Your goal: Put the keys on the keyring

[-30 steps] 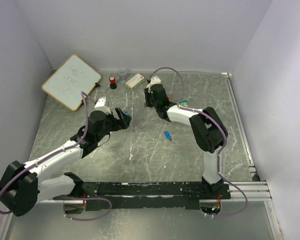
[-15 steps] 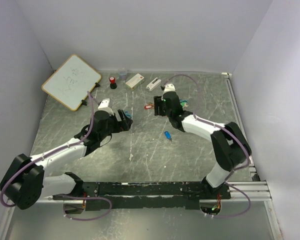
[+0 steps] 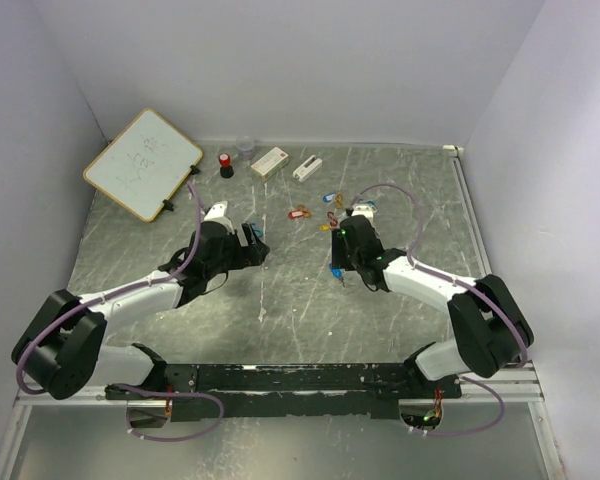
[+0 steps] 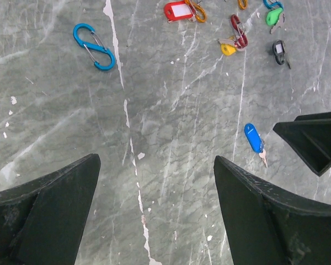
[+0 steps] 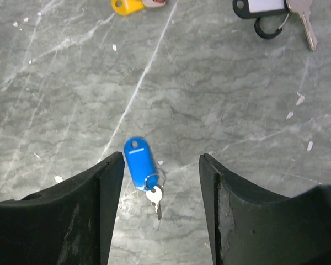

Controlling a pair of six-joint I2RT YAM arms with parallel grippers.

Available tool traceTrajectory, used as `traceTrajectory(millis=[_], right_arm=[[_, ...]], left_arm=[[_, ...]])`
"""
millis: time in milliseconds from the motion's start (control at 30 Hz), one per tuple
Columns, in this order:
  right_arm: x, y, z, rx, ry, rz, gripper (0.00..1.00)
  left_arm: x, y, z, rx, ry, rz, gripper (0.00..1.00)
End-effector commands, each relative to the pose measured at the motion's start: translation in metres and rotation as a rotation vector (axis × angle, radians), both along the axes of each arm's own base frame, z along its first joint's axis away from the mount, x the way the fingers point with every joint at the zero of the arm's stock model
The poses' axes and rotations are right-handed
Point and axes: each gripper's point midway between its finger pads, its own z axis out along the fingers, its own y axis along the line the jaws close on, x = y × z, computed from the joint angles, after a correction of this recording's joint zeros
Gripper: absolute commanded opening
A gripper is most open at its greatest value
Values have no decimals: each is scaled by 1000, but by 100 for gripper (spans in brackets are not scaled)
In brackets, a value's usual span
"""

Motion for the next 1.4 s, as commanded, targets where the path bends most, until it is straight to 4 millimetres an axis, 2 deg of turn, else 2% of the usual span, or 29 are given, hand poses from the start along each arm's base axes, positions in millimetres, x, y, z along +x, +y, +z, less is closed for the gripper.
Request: traceTrajectory(millis=[0, 200, 1067, 1200, 1367], right_arm=[[-8, -5, -3, 9, -7, -4, 58], [-14, -3, -17, 3, 21, 36, 57], [-10, 20, -36, -19, 42, 168, 58], [-13, 22, -43, -56, 63, 175, 56], [-14, 20, -48, -116, 87, 157, 44]], left_arm=[[12, -12, 22, -62, -48, -19, 95], [12, -14, 19, -61, -40, -26, 94], [11, -13, 15, -52, -32, -28, 94], [11, -12, 16, -52, -37, -24, 95], [10, -11, 15, -48, -38, -20, 95]])
